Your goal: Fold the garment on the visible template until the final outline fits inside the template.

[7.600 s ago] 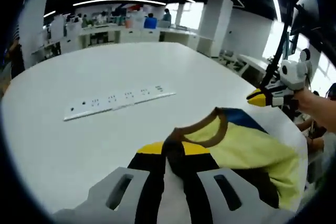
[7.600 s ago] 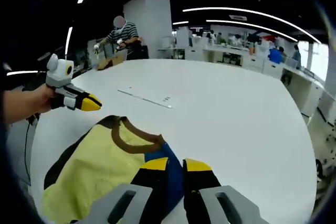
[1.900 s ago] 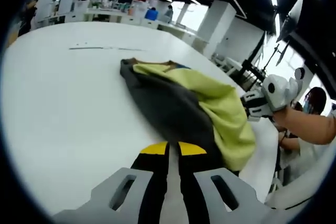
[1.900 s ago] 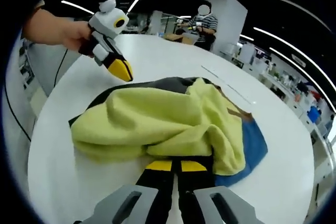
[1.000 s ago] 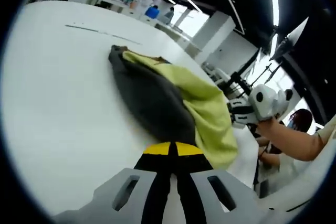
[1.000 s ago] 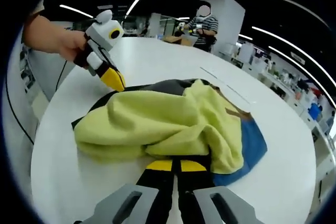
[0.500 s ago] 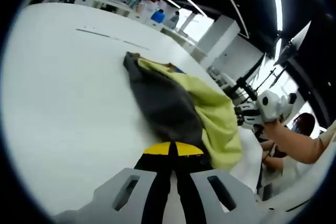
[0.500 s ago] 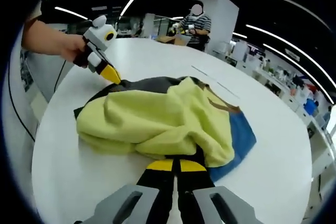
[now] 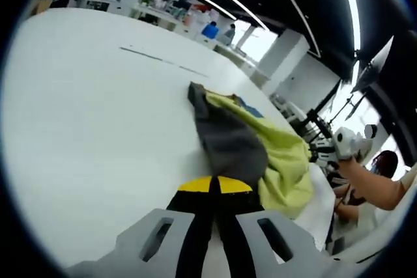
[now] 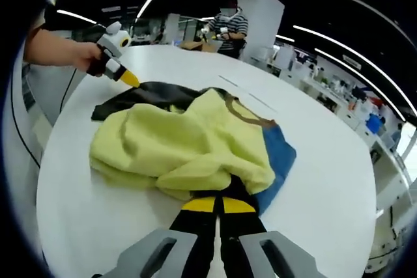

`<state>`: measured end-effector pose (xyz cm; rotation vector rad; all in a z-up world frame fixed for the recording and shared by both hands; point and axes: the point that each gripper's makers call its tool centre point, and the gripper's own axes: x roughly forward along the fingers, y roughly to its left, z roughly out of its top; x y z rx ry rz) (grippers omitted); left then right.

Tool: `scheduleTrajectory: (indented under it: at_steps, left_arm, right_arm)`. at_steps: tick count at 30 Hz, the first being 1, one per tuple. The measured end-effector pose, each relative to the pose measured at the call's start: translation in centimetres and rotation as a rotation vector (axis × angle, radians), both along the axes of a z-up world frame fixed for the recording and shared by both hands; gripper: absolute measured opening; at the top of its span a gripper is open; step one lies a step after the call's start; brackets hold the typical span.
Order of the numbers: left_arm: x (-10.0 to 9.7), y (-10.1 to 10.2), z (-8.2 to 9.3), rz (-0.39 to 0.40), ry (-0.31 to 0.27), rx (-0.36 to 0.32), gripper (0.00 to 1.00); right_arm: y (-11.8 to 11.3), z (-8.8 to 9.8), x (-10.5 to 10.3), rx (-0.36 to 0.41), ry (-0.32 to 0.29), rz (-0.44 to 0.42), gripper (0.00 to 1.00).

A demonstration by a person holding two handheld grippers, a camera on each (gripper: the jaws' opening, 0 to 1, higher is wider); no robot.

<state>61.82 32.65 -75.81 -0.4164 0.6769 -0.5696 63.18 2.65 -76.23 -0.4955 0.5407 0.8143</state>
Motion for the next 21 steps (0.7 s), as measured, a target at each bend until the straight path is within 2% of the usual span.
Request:
scheduleTrajectory:
  at_steps: [7,21]
  left_arm:
    - [0.6,2.8,0.0,0.055,-0.004,0.019,0.0]
    - [1.0,7.7,0.6,0.178,-0.01,0.055,0.0]
  right_arm:
    - [-2.7,-0.1,0.5,-0.019,0.01,-0.065,0.0]
    - [-6.5,0.6,1.6,-0.051,-0.001,-0.15,0.0]
